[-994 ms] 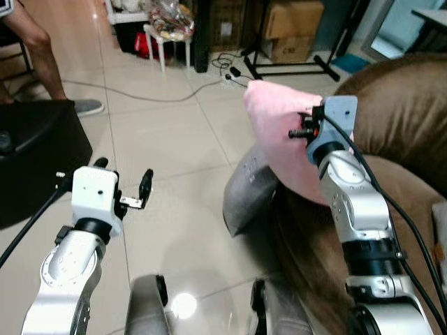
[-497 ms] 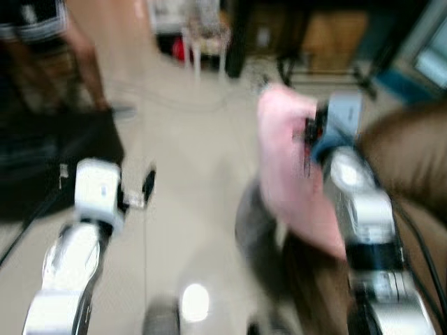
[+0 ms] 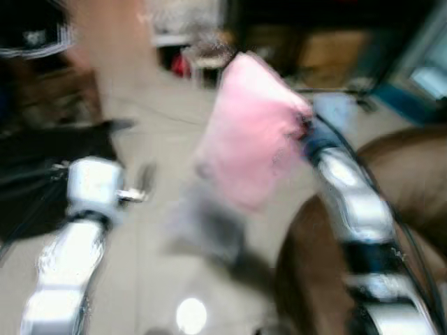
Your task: Move the pillow to the sofa from floor
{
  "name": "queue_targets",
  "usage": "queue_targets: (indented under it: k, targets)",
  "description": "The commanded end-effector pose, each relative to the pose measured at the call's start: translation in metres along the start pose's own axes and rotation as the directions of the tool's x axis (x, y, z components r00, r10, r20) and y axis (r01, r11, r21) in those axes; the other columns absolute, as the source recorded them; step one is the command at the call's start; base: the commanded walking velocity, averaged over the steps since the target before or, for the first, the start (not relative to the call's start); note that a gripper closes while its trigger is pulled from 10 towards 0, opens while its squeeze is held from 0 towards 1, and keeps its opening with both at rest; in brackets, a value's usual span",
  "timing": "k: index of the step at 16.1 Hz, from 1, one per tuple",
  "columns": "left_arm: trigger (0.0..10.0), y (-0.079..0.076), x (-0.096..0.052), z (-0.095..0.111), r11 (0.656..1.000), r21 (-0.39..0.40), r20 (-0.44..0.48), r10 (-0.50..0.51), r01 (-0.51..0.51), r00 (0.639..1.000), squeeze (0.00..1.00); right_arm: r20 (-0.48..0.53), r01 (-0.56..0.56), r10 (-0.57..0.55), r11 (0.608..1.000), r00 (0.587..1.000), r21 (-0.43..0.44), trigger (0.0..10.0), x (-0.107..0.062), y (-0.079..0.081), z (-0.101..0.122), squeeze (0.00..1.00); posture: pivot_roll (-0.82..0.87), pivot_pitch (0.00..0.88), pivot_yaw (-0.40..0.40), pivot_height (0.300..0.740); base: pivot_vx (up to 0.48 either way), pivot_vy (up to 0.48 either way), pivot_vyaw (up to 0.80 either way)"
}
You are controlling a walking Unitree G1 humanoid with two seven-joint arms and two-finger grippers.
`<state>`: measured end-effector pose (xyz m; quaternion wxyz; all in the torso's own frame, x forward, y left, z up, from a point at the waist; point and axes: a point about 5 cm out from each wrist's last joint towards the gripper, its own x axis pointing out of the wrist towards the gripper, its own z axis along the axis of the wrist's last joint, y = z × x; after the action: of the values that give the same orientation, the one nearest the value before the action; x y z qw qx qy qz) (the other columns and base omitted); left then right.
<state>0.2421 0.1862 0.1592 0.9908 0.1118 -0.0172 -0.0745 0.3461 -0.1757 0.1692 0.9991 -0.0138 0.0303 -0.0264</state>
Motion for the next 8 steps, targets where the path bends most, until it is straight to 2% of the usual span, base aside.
queue_targets:
  k: [1, 4, 6, 8]
  targets:
    - [10.0, 0.012, -0.007, -0.003, 0.999, 0.032, -0.018, 0.040, -0.040, 0.999, 0.00, 0.090, -0.047, 0.046, 0.999, 0.995, 0.010, 10.0, 0.002, 0.017, 0.023, 0.00, 0.05, 0.000, -0.076, 0.740, 0.000, 0.000, 0.00]
    - [10.0, 0.013, -0.008, -0.004, 0.998, 0.045, -0.022, 0.041, -0.040, 0.999, 0.00, 0.098, -0.036, 0.035, 0.999, 0.995, 0.007, 10.0, -0.004, 0.013, 0.019, 0.00, 0.05, 0.000, -0.076, 0.740, 0.000, 0.000, 0.00]
    - [10.0, 0.012, -0.008, -0.005, 0.998, 0.047, -0.024, 0.043, -0.042, 0.999, 0.00, 0.063, -0.055, 0.053, 0.998, 0.997, 0.027, 10.0, -0.009, 0.013, 0.012, 0.00, 0.05, 0.000, -0.075, 0.740, 0.000, 0.000, 0.00]
    - [10.0, 0.011, -0.009, -0.005, 0.998, 0.040, -0.024, 0.051, -0.050, 0.998, 0.00, 0.021, -0.051, 0.050, 0.998, 0.999, 0.024, 10.0, -0.022, 0.010, -0.002, 0.00, 0.05, 0.000, -0.074, 0.740, 0.000, 0.000, -0.80]
